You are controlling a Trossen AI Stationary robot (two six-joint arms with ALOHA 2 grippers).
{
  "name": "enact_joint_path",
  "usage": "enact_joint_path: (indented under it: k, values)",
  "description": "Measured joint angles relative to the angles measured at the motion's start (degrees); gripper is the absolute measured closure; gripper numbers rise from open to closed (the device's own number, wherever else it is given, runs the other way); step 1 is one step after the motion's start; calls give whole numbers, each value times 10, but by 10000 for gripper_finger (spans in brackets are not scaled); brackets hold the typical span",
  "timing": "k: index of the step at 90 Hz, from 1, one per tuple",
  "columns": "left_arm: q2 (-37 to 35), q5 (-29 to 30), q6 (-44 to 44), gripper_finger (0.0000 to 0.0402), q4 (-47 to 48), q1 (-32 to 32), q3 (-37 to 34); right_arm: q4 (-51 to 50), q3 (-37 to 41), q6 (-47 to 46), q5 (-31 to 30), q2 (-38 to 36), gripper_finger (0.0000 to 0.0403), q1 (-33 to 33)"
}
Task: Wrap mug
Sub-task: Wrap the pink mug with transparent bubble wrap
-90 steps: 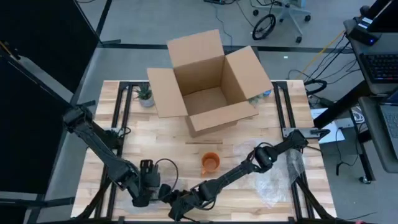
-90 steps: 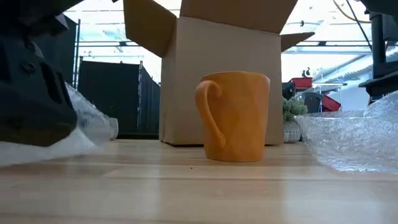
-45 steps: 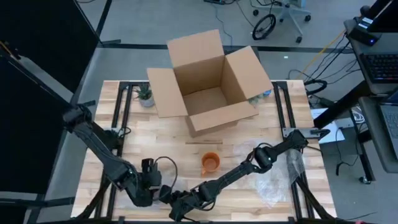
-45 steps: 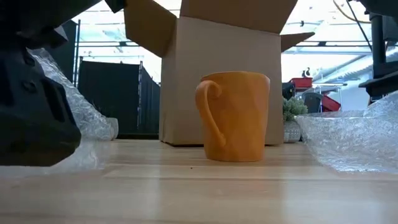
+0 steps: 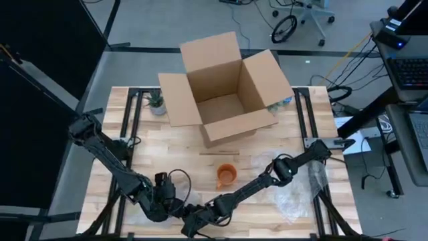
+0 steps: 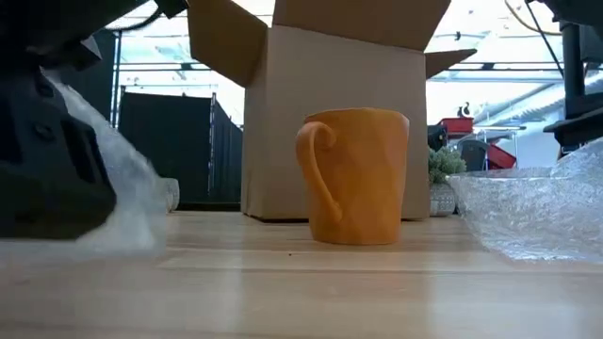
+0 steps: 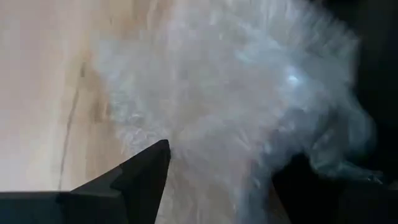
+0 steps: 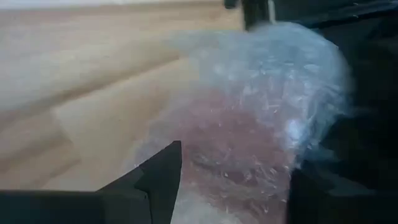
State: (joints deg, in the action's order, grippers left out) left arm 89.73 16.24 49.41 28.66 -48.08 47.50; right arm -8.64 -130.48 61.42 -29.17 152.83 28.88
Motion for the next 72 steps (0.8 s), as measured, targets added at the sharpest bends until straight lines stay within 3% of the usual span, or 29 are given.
enact_joint_path:
  k: [9, 19, 32, 49, 72]
  values:
    - [0, -12, -2, 148, -26, 0, -18, 15, 1, 45, -45, 1, 211, 6]
    - [0, -19, -4, 148, -34, 0, -23, 28, 2, 64, -46, 1, 211, 6]
    - [0, -21, -22, 148, -49, 1, -25, 25, 2, 32, -22, 1, 211, 0]
    - [0, -23, -20, 148, -53, 1, -25, -8, -2, -100, 91, -4, 211, -20]
    - [-14, -18, -19, 148, -16, 1, -1, -11, -2, -141, 104, -5, 211, -17]
